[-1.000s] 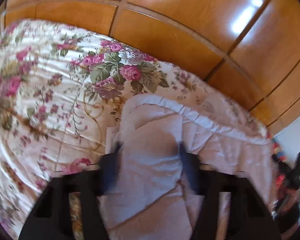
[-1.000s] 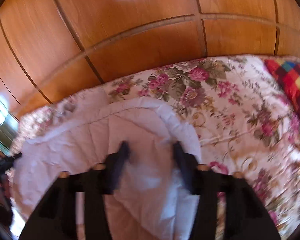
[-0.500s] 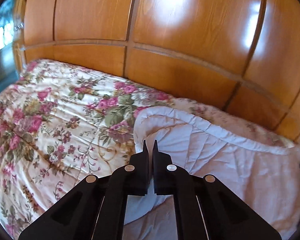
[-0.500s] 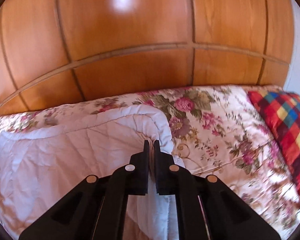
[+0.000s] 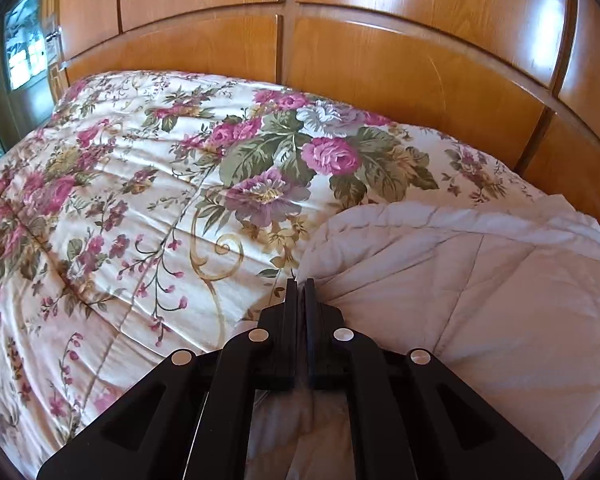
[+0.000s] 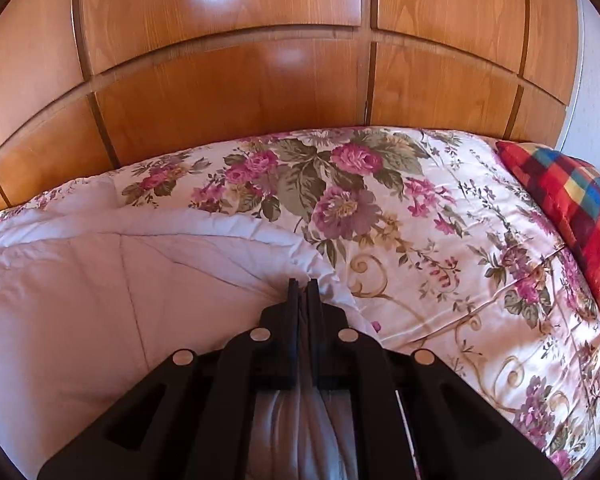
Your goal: Fold small clothes
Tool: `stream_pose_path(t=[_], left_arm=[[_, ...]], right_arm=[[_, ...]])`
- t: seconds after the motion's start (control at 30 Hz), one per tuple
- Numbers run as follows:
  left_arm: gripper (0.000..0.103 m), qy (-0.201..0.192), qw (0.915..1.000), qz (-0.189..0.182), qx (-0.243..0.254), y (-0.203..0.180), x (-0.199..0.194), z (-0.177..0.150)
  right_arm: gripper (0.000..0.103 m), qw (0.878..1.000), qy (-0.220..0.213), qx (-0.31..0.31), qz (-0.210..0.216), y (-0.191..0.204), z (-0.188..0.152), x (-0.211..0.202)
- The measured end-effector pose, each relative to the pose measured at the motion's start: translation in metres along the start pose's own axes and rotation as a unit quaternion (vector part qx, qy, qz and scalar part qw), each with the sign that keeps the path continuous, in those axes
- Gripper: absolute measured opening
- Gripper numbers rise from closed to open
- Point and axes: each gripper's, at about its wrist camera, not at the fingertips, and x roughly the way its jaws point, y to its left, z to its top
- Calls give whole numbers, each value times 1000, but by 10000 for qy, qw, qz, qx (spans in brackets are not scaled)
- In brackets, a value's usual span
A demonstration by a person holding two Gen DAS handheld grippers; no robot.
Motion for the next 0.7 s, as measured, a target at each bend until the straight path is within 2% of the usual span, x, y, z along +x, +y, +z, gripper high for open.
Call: stream_pose_path(t=[0.23, 0.3, 0.33, 0.37, 0.4, 0.47, 0.53, 0.57, 0.6, 0.67, 0.7], left_arm=[[2, -45, 10000, -29, 26, -3, -11, 1], [2, -152, 9998, -116, 65, -4, -30, 3], [5, -209, 9997, -125, 85, -3, -40, 4], [13, -278, 9995, -139, 86, -4, -51, 4], [21, -417, 9987, -301, 57, -4, -66, 4], [23, -638, 9959, -642, 43, -6, -90, 4], [23, -836, 9926, -868, 154, -18, -111, 4], [23, -891, 9913, -936, 230, -26, -118, 4], [23, -926, 9892, -1082, 361, -39, -123, 2], [23, -915, 9832, -1381, 765, -70, -131, -5], [23, -917, 9806, -1429, 984, -84, -132, -9]], right_arm=[[7, 9999, -36, 102, 133, -3, 0, -5], [19, 9996, -60, 141, 243, -5, 3, -14], [42, 9993, -142, 159, 313, -5, 7, -24], [67, 9991, -259, 183, 276, -5, 9, -35], [70, 9983, -438, 235, 302, -7, 10, -48], [64, 9952, -706, 235, 632, -5, 15, -76], [59, 9939, -801, 12, 763, 7, 22, -92], [58, 9926, -764, -85, 938, 15, 24, -96], [56, 9894, -632, -217, 1288, 29, 28, -99], [45, 9826, -505, -466, 1728, 54, 29, -100], [41, 9775, -348, -782, 1929, 77, 28, -98]])
